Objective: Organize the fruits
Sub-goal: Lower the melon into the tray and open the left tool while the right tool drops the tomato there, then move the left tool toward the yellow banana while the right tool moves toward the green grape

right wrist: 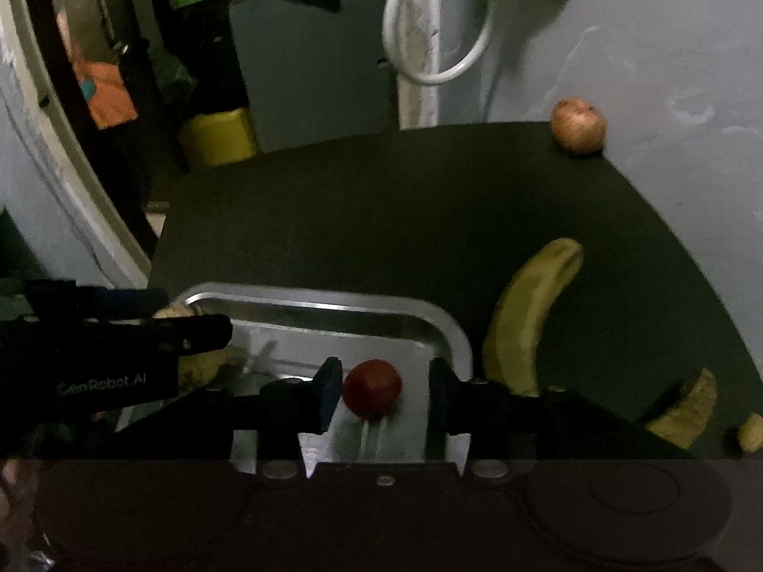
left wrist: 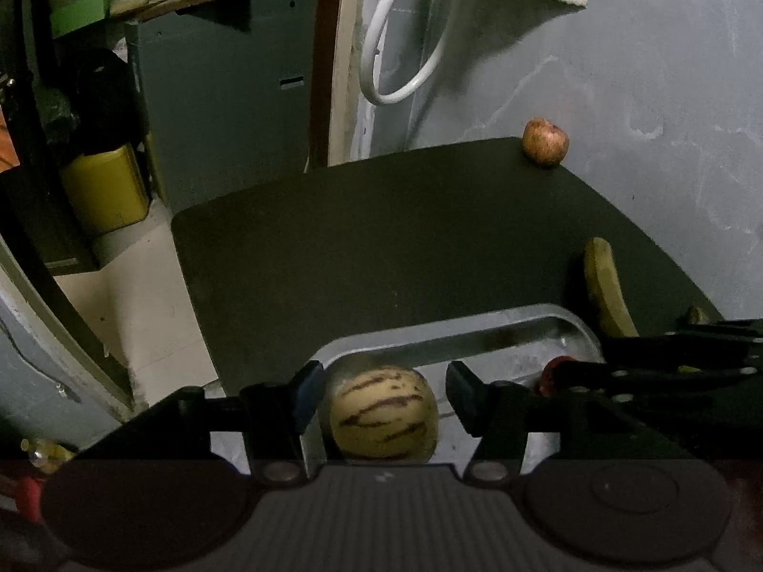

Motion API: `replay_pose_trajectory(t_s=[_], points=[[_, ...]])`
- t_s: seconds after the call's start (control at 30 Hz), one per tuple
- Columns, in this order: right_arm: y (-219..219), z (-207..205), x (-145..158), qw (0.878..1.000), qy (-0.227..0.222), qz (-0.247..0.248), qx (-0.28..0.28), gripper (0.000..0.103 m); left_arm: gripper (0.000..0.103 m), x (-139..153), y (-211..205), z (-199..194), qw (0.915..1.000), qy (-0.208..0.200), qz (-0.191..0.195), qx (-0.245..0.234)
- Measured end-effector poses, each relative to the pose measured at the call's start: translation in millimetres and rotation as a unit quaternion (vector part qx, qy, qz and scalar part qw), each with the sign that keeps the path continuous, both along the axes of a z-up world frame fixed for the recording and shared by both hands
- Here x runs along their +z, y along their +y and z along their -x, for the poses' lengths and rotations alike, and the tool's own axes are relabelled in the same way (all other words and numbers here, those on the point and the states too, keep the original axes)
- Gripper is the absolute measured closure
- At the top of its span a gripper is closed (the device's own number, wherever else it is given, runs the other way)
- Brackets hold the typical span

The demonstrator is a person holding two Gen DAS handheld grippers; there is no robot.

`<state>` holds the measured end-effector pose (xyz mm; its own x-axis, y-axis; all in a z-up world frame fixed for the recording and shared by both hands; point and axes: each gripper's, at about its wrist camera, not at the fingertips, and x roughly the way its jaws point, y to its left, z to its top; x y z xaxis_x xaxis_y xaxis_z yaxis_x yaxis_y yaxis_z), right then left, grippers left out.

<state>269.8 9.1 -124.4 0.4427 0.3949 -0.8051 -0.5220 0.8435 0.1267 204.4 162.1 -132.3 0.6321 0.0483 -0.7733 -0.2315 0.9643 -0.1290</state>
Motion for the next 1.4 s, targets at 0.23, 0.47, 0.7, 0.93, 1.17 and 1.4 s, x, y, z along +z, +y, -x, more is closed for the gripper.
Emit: replay_pose_trajectory(t_s=[0.23, 0.47, 0.7, 0.93, 1.17, 1.4], points=[[-39.1, 27.1, 40.2, 0.997, -0.009, -0.038, -0.064, 0.018, 0.016, 20.5, 0.3, 6.1, 0.9990, -0.027, 0.028, -0.021], [-78.3, 69.2, 62.9, 0.990, -0.003, -0.050, -0.130, 0.007, 0.005, 36.5, -22.2, 8.2, 0.9938, -0.045, 0.065, -0.079], [-117.7, 107.1, 74.1, 0.979, -0.008, -0.051, -0.196, 0.006, 0.003, 45.6, -53.0, 12.7, 0.9894, -0.042, 0.068, -0.121], [-156.3, 141.7, 89.4, 0.973, -0.038, -0.067, -0.219, 0.006, 0.003, 64.4, -79.9, 34.4, 0.9882, -0.045, 0.065, -0.131], [-195.8, 190.5, 107.7, 0.962, -0.066, -0.103, -0.244, 0.005, 0.002, 97.0, -115.7, 80.5, 0.9860, -0.071, 0.031, -0.148], [-221.9, 227.2, 125.2, 0.956, -0.095, -0.129, -0.247, 0.005, 0.002, 118.2, -140.7, 118.4, 0.9841, -0.090, 0.012, -0.152]])
